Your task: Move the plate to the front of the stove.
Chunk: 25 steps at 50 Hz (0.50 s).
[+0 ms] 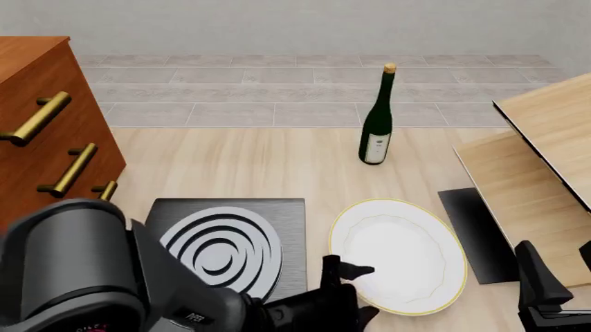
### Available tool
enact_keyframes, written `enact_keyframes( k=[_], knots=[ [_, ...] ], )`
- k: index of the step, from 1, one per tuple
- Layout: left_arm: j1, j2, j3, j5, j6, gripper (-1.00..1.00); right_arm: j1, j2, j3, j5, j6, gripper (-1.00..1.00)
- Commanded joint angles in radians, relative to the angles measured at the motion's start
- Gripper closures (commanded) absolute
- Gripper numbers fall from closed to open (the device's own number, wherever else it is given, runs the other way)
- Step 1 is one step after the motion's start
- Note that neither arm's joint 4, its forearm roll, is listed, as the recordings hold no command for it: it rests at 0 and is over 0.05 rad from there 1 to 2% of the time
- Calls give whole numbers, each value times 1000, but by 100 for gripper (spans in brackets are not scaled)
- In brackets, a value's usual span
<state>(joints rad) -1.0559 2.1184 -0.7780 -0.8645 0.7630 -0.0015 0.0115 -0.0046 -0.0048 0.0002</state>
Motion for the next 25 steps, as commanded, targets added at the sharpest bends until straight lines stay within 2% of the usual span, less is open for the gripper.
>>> enact_keyframes(
  k=[1, 3, 4, 8, 14, 25],
  knots=[
    [35, 161, -75, 72, 414, -100, 0, 0, 0, 0, 0, -100],
    [37, 178, -84, 79, 418, -100, 0, 0, 0, 0, 0, -100],
    [40, 181, -89, 79, 418, 100, 0, 0, 0, 0, 0, -100],
    [40, 197, -97, 88, 419, 100, 0, 0, 0, 0, 0, -100],
    [10, 177, -63, 88, 407, 100, 0, 0, 0, 0, 0, -100],
    [-60, 80, 70, 63, 402, 100, 0, 0, 0, 0, 0, -100]
  ],
)
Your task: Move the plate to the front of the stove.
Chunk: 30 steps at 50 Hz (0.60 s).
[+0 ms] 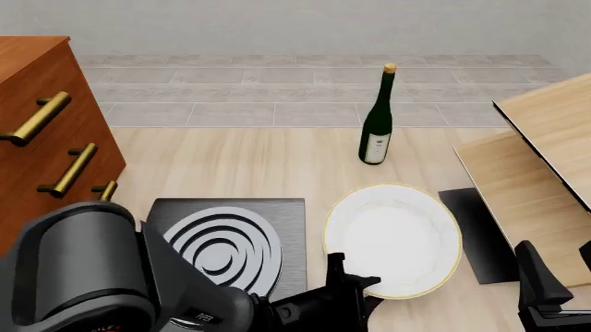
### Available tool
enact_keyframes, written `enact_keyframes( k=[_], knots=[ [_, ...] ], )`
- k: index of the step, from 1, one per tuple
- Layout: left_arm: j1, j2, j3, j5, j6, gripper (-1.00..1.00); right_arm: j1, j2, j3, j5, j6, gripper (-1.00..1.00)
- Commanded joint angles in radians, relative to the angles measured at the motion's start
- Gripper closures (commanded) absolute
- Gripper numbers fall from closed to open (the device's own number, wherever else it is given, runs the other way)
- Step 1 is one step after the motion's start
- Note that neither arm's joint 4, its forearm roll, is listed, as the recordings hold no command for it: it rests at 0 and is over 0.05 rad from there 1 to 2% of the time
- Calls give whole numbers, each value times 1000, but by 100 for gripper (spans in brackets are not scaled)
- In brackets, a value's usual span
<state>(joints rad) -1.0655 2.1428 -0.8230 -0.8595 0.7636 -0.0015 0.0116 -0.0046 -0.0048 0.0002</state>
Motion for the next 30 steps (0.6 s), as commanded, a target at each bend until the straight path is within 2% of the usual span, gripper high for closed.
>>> enact_keyframes(
  k=[1, 12, 30],
  knots=[
    [-52, 47, 122, 60, 401, 100, 0, 0, 0, 0, 0, -100],
    [-85, -92, 228, 84, 410, 100, 0, 0, 0, 0, 0, -100],
    [-112, -291, 293, 157, 447, 100, 0, 0, 0, 0, 0, -100]
  ],
)
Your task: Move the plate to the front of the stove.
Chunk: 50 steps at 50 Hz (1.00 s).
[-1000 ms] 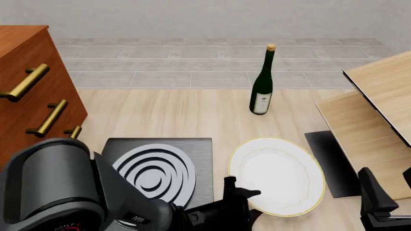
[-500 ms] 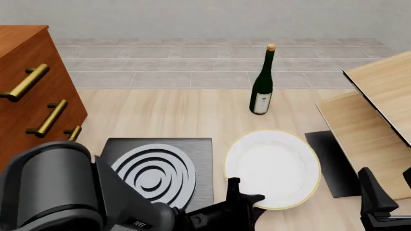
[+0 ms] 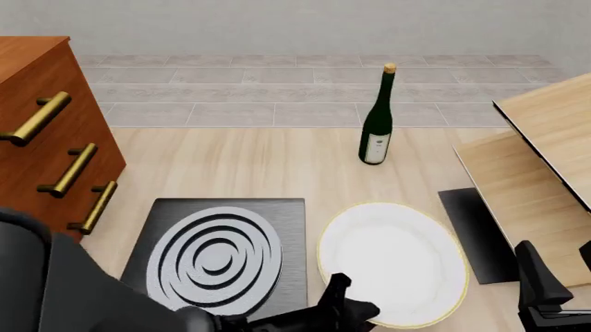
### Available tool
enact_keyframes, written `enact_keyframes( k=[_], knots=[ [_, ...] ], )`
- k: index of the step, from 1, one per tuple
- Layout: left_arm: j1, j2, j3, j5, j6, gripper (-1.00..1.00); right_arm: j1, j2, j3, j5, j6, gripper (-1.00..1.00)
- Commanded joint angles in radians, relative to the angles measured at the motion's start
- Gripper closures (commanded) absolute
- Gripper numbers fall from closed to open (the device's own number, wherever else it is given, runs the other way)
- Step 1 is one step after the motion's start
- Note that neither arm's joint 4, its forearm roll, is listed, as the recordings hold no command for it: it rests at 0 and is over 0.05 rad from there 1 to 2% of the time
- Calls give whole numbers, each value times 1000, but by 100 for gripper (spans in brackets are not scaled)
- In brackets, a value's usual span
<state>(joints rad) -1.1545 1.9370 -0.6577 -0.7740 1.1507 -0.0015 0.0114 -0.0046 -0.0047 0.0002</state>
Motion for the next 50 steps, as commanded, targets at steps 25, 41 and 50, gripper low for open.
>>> enact_keyframes(
  k=[25, 41, 50],
  knots=[
    [67, -325, 120, 217, 106, 100, 0, 0, 0, 0, 0, -100],
    [170, -454, 57, 342, 109, 100, 0, 0, 0, 0, 0, -100],
    [215, -458, 32, 384, 95, 100, 0, 0, 0, 0, 0, -100]
  ],
)
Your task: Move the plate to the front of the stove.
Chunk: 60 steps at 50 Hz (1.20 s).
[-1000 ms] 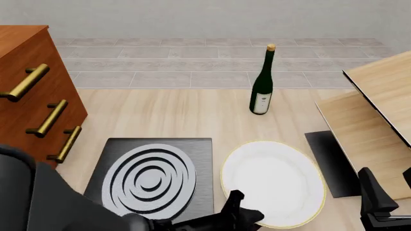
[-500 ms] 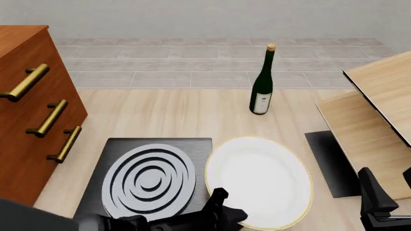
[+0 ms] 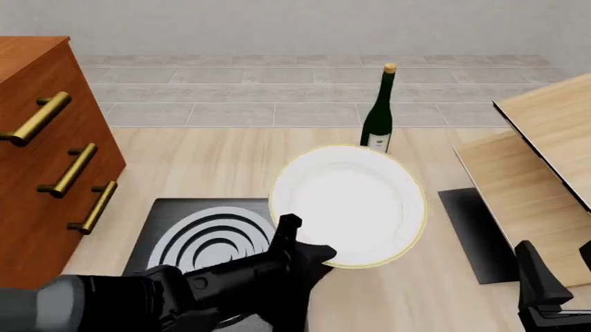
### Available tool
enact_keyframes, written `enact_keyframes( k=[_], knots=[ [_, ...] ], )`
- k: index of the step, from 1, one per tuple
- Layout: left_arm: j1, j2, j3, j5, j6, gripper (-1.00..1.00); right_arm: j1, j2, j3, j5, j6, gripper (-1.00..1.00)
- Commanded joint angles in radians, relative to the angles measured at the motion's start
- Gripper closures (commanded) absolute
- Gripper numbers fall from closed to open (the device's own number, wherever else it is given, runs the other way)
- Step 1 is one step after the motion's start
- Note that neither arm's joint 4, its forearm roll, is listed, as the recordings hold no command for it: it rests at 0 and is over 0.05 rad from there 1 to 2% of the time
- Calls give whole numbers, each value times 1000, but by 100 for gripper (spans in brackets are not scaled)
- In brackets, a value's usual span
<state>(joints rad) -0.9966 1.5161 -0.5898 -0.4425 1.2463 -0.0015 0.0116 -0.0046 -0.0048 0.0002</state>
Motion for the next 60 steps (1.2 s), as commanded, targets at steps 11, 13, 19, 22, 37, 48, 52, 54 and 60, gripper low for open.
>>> enact_keyframes(
  k=[11, 13, 19, 22, 37, 48, 52, 54, 60],
  knots=[
    [151, -16, -77, 147, 0, 100, 0, 0, 0, 0, 0, -100],
    [159, -28, -80, 134, 3, 100, 0, 0, 0, 0, 0, -100],
    [205, -27, -136, 189, -8, 100, 0, 0, 0, 0, 0, -100],
    [230, -25, -168, 226, -21, 100, 0, 0, 0, 0, 0, -100],
    [316, -1, -282, 357, -60, 100, 0, 0, 0, 0, 0, -100],
    [392, 6, -417, 519, -83, 100, 0, 0, 0, 0, 0, -100],
    [424, 13, -429, 535, -68, 100, 0, 0, 0, 0, 0, -100],
    [434, 15, -449, 567, -80, 100, 0, 0, 0, 0, 0, -100],
    [457, 25, -470, 612, -79, 100, 0, 0, 0, 0, 0, -100]
  ],
)
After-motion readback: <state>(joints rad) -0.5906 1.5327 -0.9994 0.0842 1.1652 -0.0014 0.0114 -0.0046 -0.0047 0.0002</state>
